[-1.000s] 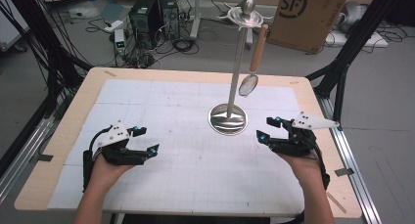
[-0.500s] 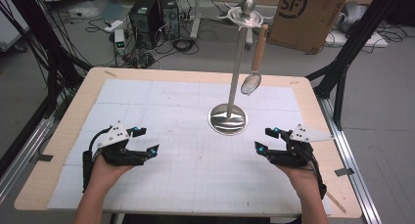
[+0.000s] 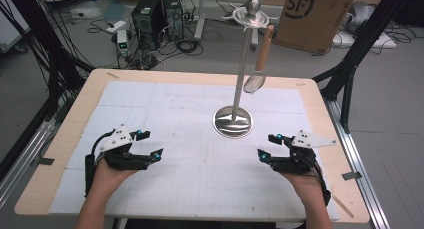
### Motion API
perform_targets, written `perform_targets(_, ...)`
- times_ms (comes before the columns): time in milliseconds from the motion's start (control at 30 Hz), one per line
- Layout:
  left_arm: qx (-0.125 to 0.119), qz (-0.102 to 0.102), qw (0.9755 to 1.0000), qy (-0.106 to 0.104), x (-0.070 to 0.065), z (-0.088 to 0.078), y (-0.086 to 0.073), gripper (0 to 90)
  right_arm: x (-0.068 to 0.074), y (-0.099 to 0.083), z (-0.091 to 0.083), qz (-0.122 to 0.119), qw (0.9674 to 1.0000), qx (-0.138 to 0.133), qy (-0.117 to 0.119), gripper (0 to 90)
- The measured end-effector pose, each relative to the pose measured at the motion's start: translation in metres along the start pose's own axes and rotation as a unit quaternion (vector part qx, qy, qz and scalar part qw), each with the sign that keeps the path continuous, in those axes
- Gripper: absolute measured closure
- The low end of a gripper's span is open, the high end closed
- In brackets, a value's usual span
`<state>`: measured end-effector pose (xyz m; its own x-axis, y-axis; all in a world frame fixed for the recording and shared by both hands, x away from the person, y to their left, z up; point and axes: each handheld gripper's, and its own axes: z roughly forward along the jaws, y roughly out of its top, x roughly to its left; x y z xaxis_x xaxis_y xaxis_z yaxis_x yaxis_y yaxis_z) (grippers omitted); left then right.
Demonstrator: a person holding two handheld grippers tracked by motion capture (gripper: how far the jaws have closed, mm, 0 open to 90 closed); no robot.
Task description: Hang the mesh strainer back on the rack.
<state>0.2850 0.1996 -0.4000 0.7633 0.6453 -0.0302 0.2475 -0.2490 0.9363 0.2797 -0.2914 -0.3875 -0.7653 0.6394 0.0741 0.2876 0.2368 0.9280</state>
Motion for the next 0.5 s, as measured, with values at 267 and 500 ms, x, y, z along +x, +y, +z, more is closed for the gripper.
perform_targets(267,-0.005,-0.006,1.0000,-0.003,0.0020,0.0000,0.0005,23.4,-0.0018,-0.0016,0.0058,0.000,1.0000,0.010,0.001,30.0)
perform_targets(500,-0.002,-0.007,1.0000,-0.003,0.0024,0.0021,0.0000,23.4,-0.0031,-0.0030,0.0062,0.004,0.9999,0.012,0.000,29.7)
